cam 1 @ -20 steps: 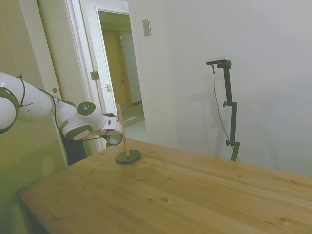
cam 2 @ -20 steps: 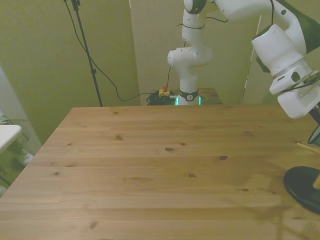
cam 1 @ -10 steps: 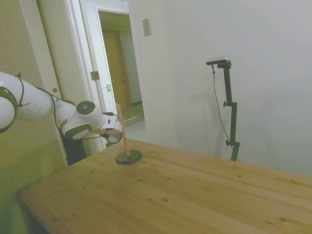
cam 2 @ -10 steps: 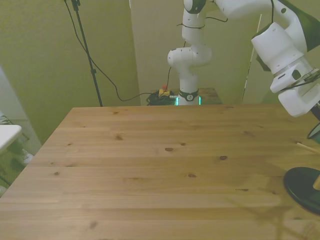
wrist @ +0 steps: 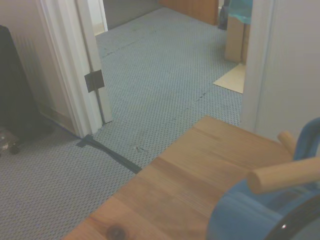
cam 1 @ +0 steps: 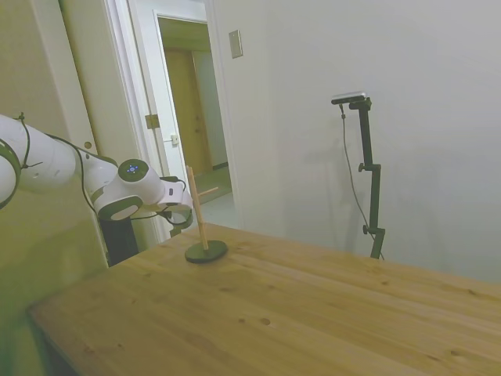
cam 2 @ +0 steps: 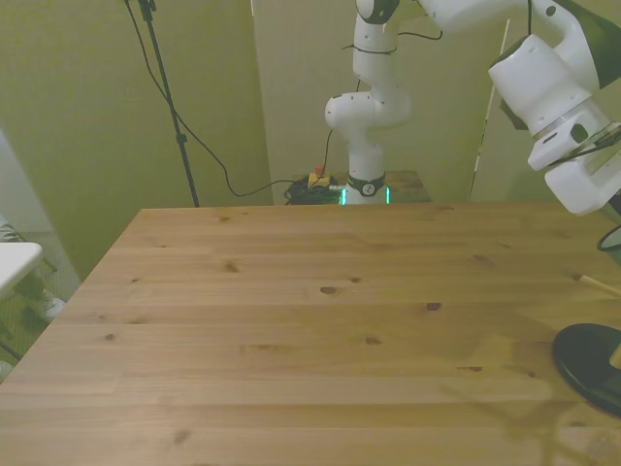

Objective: Unload the mug

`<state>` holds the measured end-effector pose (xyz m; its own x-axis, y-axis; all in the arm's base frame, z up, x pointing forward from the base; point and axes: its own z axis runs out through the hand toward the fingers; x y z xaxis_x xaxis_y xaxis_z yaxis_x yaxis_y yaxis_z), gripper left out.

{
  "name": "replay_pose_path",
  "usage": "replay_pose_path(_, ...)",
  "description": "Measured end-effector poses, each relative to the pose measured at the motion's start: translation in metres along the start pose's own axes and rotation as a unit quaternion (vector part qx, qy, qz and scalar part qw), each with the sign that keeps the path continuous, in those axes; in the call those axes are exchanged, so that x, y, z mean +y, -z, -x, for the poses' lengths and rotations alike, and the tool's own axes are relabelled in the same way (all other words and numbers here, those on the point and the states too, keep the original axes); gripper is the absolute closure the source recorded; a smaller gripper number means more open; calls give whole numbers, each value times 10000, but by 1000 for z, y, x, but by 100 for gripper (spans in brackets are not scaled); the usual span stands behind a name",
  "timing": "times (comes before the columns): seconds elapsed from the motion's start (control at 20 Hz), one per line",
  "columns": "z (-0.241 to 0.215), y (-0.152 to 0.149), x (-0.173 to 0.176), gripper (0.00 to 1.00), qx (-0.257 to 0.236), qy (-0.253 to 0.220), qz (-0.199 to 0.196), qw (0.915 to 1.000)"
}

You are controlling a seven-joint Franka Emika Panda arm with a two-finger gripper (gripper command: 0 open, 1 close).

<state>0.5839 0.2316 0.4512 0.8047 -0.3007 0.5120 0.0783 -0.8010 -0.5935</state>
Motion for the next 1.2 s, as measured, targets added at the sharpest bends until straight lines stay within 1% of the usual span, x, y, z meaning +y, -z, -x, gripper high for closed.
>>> replay_pose_path(1.2, 22, 3, -31, 100, -125, 105, -362, 9992)
